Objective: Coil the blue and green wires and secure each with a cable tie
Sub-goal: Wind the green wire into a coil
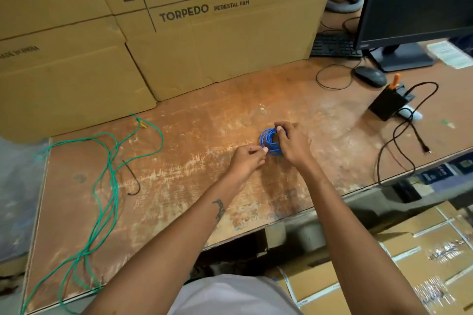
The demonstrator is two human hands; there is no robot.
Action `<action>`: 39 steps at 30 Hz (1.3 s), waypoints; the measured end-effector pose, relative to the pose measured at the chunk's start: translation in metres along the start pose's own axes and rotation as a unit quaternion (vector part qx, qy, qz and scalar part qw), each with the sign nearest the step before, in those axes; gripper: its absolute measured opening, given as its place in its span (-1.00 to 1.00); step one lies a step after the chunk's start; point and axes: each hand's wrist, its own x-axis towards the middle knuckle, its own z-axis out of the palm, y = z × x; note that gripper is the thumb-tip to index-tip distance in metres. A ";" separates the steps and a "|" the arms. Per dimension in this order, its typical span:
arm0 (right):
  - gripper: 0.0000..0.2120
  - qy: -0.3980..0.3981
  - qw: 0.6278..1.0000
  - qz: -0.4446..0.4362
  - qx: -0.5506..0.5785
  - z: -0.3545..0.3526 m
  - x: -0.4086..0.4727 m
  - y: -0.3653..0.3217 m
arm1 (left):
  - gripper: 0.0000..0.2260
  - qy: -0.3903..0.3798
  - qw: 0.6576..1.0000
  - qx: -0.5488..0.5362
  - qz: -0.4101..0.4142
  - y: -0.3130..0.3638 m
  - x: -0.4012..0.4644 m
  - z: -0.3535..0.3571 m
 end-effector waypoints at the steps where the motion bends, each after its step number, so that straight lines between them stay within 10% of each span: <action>1: -0.57 0.009 1.000 0.002 -0.002 0.002 0.000 0.002 | -0.69 -0.001 1.000 -0.002 -0.003 -0.001 0.000 0.000; 19: -0.52 0.166 0.945 0.068 0.275 -0.014 -0.084 -0.019 | -0.79 -0.033 0.987 0.135 0.076 -0.003 -0.065 -0.069; 24: -0.65 0.235 0.938 -0.078 0.243 0.017 -0.152 -0.069 | -0.81 0.030 0.985 0.118 0.123 -0.010 -0.103 -0.130; 31: -0.73 0.014 0.943 -0.250 0.220 0.066 -0.198 -0.154 | -0.83 0.140 0.971 0.086 0.174 -0.027 -0.151 -0.208; 39: -0.77 -0.232 0.950 -0.175 0.114 0.163 -0.184 -0.221 | -0.81 0.307 0.925 0.145 0.172 -0.027 -0.171 -0.295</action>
